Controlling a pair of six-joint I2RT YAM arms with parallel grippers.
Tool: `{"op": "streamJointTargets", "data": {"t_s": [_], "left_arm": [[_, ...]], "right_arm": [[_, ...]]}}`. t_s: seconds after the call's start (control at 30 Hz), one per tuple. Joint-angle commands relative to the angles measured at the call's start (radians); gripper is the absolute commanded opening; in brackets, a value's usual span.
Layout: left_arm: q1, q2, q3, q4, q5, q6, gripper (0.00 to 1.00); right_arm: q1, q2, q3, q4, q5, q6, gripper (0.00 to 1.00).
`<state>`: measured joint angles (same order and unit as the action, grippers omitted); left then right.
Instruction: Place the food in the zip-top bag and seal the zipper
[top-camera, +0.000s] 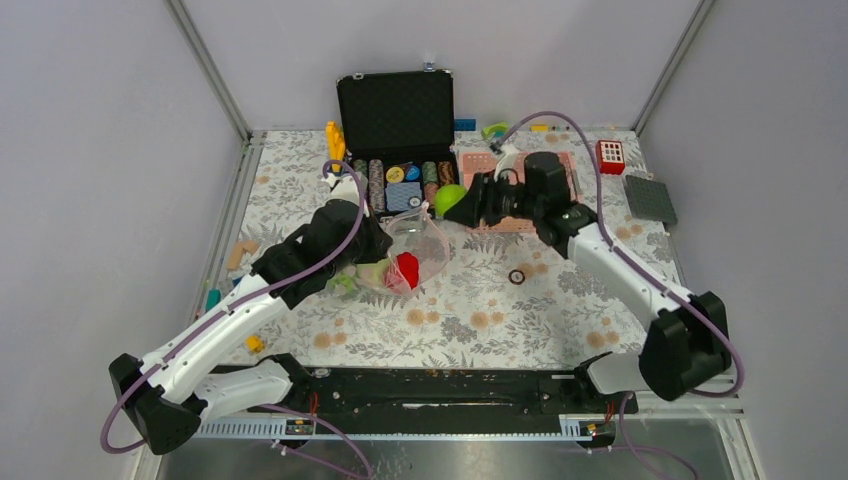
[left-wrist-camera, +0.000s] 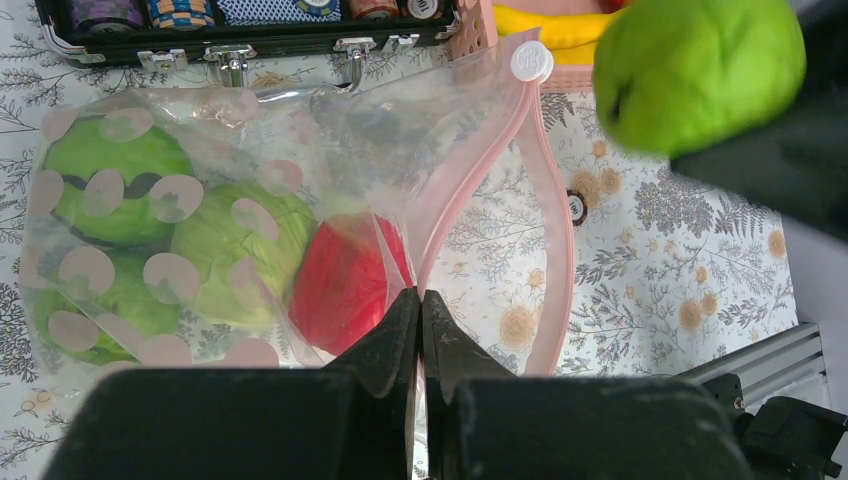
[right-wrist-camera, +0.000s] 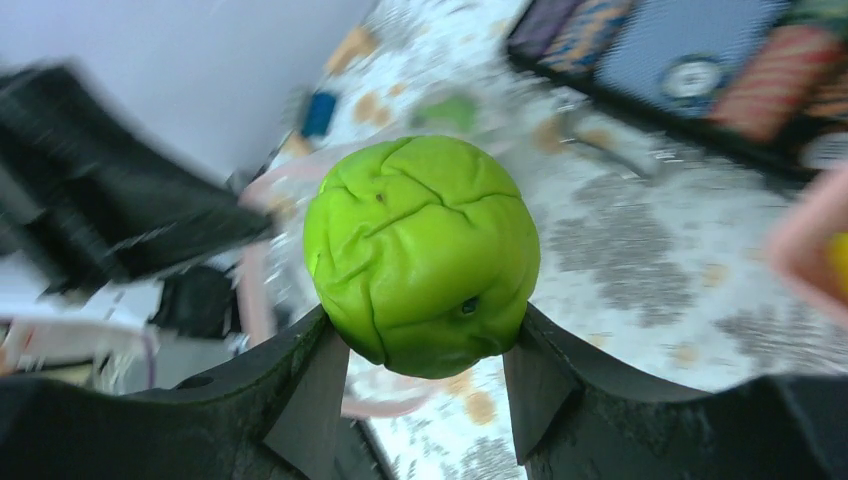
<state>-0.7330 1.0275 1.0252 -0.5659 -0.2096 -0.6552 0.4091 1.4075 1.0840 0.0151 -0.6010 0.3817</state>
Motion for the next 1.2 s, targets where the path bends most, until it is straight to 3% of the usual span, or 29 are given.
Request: {"op": "streamJointTargets", "data": {"t_s": [0.0,0.33,0.43,0.6,1.0,1.17], "left_arm": [[0.004,-0.006,0.032,0.057,0.019,0.000,0.00],[0.004,-0.030,0.003,0.082,0.045,-0.005,0.00],[0.004,-0.031,-0.005,0.098,0.056,-0.014,0.00],[0.003,-0.029,-0.008,0.104,0.064,-0.019,0.00],[0.003,-0.029,-0.017,0.127,0.064,-0.020,0.00],[0.003,-0.021,0.053,0.073,0.024,0.002,0.00]], "right_arm": [[0.124,-0.120,-0.050,0.091,-0.056,-0.008,0.41],[0.299,-0.081,-0.078,0.025,0.147,0.018,0.50],[0.331,-0.047,-0.047,-0.039,0.170,0.001,0.62],[0.352,-0.044,-0.012,-0.111,0.237,-0.017,0.99],[0.353,-0.103,-0.043,-0.040,0.217,0.052,1.00],[0.350,-0.183,-0.018,-0.077,0.315,0.024,1.00]]}}
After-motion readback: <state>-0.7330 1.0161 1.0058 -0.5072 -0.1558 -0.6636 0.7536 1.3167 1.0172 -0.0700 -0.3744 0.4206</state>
